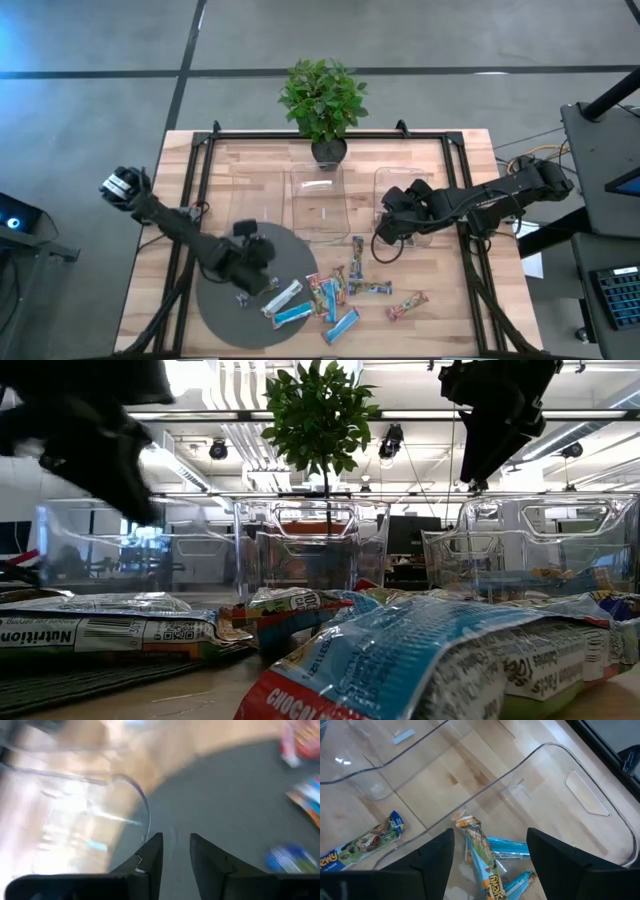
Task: Pick and place Granola Bars by type
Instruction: Adjust the left transparent bin on the table, then put the violet granola bar into the left transparent bin
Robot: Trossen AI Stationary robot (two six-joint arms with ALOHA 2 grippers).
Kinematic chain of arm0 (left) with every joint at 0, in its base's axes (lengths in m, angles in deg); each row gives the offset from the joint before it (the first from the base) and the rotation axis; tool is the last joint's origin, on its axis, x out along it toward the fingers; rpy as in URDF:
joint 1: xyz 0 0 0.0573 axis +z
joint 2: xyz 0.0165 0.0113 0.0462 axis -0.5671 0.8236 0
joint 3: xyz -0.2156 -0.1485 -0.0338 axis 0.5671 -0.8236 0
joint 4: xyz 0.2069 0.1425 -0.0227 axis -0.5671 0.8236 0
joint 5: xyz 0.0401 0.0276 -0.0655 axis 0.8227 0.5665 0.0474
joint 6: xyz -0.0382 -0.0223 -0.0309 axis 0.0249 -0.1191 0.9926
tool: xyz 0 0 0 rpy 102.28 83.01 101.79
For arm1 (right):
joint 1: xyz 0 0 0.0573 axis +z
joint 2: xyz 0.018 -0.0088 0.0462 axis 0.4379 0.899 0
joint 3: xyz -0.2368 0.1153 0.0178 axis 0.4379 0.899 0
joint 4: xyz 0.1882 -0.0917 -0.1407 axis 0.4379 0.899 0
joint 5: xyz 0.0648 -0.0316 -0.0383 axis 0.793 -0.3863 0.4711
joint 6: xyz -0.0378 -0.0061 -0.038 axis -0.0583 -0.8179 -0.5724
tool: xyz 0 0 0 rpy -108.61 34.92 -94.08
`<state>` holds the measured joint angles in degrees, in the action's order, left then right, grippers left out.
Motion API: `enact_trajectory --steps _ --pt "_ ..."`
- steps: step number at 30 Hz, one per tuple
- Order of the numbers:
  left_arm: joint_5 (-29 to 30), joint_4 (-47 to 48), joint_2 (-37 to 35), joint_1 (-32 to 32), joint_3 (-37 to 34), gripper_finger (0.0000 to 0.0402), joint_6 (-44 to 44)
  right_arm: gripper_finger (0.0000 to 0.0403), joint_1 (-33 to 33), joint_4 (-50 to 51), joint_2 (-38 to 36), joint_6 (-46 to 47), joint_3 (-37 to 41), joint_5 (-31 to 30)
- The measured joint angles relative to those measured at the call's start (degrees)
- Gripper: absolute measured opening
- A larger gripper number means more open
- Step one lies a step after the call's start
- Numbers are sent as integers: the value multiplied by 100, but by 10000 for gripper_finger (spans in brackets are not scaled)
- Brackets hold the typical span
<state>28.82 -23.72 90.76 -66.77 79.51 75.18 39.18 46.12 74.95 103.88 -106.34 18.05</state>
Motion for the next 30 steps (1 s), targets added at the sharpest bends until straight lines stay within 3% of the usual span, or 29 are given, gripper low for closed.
enact_trajectory --steps 6,11,15,23,30 --pt "-342 -27 -25 406 167 80 -421 237 2 4 0 41 0 27" --pt "-1270 -14 -176 -93 464 80 -436 237 2 10 0 41 0 165" --pt "-1772 -93 -214 -693 476 80 34 237 4 14 0 34 26 186" --pt "-1295 -1363 -8 -1201 470 80 901 237 2 -154 1 14 123 195" --pt "-1505 -1794 566 -1179 463 80 1071 237 23 -455 2 87 133 363"
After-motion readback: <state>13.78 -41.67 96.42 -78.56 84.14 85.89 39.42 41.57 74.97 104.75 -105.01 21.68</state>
